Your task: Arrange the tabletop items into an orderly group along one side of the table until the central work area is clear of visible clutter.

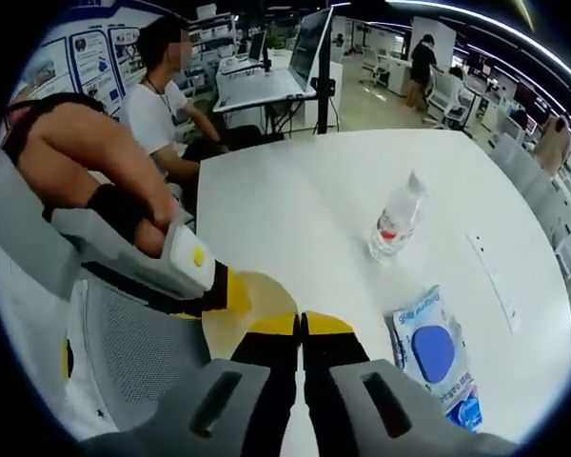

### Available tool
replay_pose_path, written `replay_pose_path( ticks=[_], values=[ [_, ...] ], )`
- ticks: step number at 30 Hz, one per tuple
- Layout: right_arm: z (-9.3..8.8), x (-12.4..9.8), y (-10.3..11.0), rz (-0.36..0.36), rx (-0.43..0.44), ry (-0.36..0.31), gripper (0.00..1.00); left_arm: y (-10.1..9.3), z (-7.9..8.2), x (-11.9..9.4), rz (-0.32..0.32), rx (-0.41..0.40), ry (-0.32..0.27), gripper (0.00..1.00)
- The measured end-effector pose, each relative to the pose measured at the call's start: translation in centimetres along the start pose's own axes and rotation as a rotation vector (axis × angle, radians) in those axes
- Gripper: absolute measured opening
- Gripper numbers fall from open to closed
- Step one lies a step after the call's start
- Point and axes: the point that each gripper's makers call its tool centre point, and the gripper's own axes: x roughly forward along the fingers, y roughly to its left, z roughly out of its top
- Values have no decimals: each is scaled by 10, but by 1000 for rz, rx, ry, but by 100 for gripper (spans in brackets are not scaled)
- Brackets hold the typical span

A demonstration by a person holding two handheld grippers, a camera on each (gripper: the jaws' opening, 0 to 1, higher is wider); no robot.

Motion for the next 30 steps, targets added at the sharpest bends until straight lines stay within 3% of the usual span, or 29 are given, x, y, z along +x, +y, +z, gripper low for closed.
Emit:
replay_pose_path(
  ticks=[3,10,13,18,22,25,30],
  values=[
    [2,1,-6,-12,0,2,0,4,-2,-4,22,-12,-33,22],
    [4,4,-23,-35,16,4,0,10,0,-18,31,-188,-178,30],
    [7,2,-34,-46,51,-13,0,17,-3,-23,58,-210,-230,33],
    [5,-1,-53,-72,86,-22,0,25,-25,-26,112,-310,-287,44],
    [6,-3,-68,-86,130,-39,0,30,-39,-31,136,-422,-355,46],
    [7,-1,-82,-99,166,-50,0,36,-46,-39,139,-556,-452,49],
    [10,4,-97,-108,206,-62,0,44,-64,-47,175,-667,-517,52]
  ],
)
